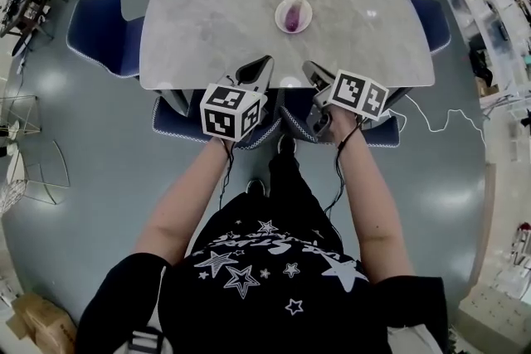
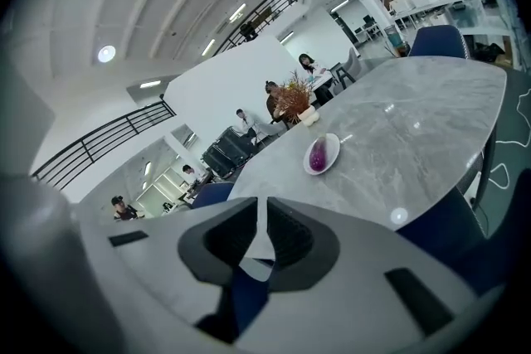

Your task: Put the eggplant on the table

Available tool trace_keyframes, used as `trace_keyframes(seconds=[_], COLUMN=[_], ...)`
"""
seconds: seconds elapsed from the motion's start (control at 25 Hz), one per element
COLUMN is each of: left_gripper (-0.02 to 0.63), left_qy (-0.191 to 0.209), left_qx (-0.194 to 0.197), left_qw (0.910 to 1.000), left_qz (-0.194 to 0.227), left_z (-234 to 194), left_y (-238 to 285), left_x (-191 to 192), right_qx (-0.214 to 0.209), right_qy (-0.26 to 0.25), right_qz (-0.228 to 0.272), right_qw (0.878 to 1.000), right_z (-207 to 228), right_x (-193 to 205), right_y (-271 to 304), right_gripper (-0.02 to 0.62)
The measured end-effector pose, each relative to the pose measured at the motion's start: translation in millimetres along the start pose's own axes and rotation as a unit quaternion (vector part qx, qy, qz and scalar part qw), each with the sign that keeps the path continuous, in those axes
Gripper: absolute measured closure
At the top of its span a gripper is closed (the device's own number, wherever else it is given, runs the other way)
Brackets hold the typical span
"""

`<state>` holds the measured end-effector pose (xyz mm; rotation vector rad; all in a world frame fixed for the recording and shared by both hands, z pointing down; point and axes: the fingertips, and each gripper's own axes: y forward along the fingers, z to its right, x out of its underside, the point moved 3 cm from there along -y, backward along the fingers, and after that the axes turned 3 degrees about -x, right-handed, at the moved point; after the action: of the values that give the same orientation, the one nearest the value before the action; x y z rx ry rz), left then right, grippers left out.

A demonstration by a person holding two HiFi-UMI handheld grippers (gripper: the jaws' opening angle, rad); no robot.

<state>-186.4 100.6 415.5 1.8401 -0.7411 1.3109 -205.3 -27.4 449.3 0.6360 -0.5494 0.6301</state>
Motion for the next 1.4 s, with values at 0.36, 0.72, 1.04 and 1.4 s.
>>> trace_keyframes(seconds=[0.36, 0.72, 1.04, 1.4], left_gripper=[0.598, 0.598, 0.598, 0.598], left_qy=[-0.01, -0.019, -0.024, -0.022], left_qx=[0.018, 0.006, -0.02, -0.044], left_qw=[0.9997, 0.9998, 0.9995, 0.9988], left_qz=[-0.01, -0.005, -0.005, 0.002], left_z=[21, 29, 68, 158], left_y=[-5, -6, -20, -71], left_x=[14, 23, 39, 56], right_qx=[-0.001, -0.015, -0.027, -0.049], right_qy=[-0.042, -0.086, -0.117, -0.143], right_qz=[0.017, 0.013, -0.003, 0.004], right_qw=[0.999, 0.996, 0.993, 0.988], right_z=[-11, -16, -6, -16], right_x=[9, 17, 40, 71], right_y=[-24, -23, -64, -156], right_gripper=[0.552, 0.552, 0.552, 0.552])
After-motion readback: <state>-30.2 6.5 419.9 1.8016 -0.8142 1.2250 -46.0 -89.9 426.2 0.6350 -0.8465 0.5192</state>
